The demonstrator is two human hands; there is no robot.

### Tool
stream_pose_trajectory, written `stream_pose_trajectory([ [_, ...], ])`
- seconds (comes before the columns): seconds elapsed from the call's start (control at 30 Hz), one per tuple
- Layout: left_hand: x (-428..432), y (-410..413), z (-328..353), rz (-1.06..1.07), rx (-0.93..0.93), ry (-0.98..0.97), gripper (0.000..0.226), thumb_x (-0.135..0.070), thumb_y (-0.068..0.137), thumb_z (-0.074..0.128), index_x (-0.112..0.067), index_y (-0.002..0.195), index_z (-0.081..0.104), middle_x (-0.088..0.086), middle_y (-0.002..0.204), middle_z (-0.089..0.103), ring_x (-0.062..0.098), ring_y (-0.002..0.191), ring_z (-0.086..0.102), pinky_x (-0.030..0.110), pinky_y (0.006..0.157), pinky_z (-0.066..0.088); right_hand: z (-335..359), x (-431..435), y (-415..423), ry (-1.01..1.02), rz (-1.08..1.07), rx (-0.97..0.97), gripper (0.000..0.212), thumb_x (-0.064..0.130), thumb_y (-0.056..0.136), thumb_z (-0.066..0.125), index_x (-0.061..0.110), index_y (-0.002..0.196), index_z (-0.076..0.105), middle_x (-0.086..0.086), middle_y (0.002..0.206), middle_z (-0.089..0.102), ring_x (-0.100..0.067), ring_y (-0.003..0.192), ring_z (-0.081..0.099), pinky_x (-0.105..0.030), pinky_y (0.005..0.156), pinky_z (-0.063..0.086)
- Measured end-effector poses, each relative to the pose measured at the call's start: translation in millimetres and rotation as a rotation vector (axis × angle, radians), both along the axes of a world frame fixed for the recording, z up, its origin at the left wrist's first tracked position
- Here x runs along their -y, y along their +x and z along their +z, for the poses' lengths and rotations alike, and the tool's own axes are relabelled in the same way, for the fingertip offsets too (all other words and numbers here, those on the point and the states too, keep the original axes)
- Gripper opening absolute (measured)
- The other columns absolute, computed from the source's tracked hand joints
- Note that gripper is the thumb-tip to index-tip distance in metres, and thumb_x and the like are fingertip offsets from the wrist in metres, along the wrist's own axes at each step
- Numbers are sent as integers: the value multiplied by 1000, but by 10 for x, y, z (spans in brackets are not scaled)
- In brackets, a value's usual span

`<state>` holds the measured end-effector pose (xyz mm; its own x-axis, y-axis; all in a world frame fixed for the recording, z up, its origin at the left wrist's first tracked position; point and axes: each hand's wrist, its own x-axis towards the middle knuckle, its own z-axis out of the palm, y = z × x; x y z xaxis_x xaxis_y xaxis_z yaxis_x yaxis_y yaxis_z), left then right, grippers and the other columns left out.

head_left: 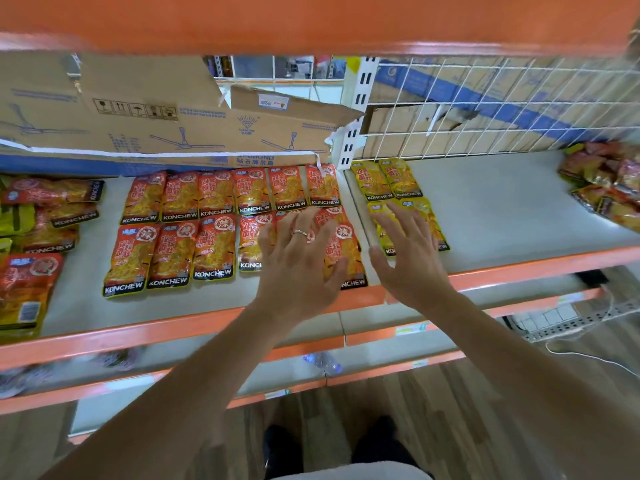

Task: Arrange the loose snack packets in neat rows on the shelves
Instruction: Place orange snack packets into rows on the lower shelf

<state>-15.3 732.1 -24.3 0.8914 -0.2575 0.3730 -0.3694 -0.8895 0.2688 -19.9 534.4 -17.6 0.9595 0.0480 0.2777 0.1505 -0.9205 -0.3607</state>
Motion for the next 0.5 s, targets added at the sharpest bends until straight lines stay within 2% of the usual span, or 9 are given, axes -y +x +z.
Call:
stream_pose_trajectory([
  [0.13, 259, 42, 181, -15, -58, 46, 59, -59, 87, 37, -29, 136, 54, 3, 150, 45, 30, 137, 38, 58, 112, 22, 98, 301, -25, 0, -52, -45, 67, 59, 87, 36, 23, 143, 47, -2, 158, 34, -30, 142, 29, -55, 110, 30],
  [0.27, 628, 71, 298, -30, -74, 123, 64, -62, 88, 32, -32, 142, 48, 3, 154, 40, 30, 141, 33, 55, 112, 20, 239, 695, -74, -6, -53, -5, 67, 60, 86, 38, 23, 141, 48, -2, 157, 35, -31, 138, 34, -51, 108, 31],
  [0.37, 1044, 23, 350, -34, -95, 135, 66, -65, 88, 28, -31, 142, 48, 3, 154, 39, 30, 141, 33, 57, 112, 23, 357, 1058, -167, -22, -72, -55, 76, 67, 83, 26, 28, 147, 42, 1, 160, 29, -26, 144, 27, -47, 113, 23],
  [0.5, 1724, -80, 447, -47, -51, 104, 61, -63, 88, 38, -29, 135, 57, 3, 148, 48, 31, 135, 43, 58, 109, 25, 500, 1650, -292, -6, -62, -99, 82, 70, 78, 21, 33, 150, 35, 7, 163, 19, -19, 147, 17, -42, 116, 14],
])
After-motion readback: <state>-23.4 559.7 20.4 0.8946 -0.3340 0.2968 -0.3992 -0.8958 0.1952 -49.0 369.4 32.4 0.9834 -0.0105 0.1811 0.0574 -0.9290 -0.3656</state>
